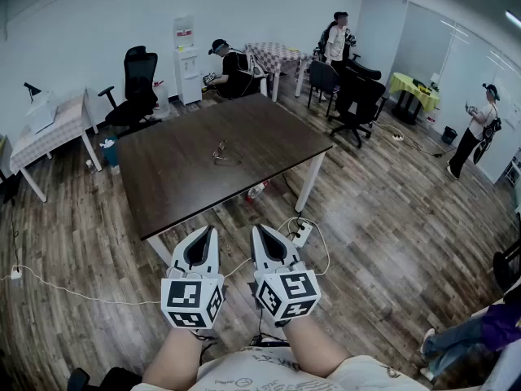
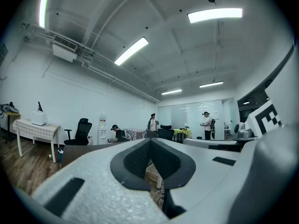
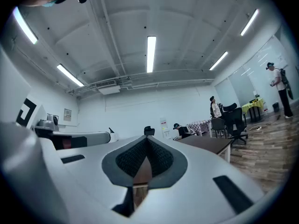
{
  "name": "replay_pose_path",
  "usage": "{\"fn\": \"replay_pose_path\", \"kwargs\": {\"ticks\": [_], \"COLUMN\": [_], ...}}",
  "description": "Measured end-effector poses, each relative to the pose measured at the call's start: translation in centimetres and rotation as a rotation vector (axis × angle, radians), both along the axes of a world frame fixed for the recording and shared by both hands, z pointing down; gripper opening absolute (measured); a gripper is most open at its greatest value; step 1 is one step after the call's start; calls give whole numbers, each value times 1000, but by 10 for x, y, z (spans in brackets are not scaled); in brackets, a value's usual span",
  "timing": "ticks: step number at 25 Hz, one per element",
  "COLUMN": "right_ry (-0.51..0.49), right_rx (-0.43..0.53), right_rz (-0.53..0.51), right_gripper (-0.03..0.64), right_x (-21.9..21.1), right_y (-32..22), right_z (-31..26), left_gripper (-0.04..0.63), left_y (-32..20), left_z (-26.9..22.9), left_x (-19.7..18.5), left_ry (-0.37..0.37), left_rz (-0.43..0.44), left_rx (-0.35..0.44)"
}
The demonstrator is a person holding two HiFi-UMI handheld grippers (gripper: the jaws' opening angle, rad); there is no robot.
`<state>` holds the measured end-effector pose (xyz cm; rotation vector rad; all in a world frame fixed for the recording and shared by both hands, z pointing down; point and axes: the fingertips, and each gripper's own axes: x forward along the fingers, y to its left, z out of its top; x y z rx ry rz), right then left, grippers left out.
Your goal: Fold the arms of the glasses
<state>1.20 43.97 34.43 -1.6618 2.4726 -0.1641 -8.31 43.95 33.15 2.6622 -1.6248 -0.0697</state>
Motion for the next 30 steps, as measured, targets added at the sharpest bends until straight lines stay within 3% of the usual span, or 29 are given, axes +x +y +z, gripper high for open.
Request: {"fn": "replay_pose_path", "kwargs": {"ticks": [20, 30], "right_ry": [-37, -35], "right_rx": [-33, -66], "right_rz": [-55, -38], "right_gripper": [14, 14], "right_x": [79, 98], "right_y": [-41, -51], "right_z": [15, 26], "left_gripper": [14, 14], "left_y": [-46, -62], "left_z": [11, 23], "left_x": [90, 114], "left_ry": [-4, 11], "left_rz": [-16, 15], "left_rx": [-36, -79]}}
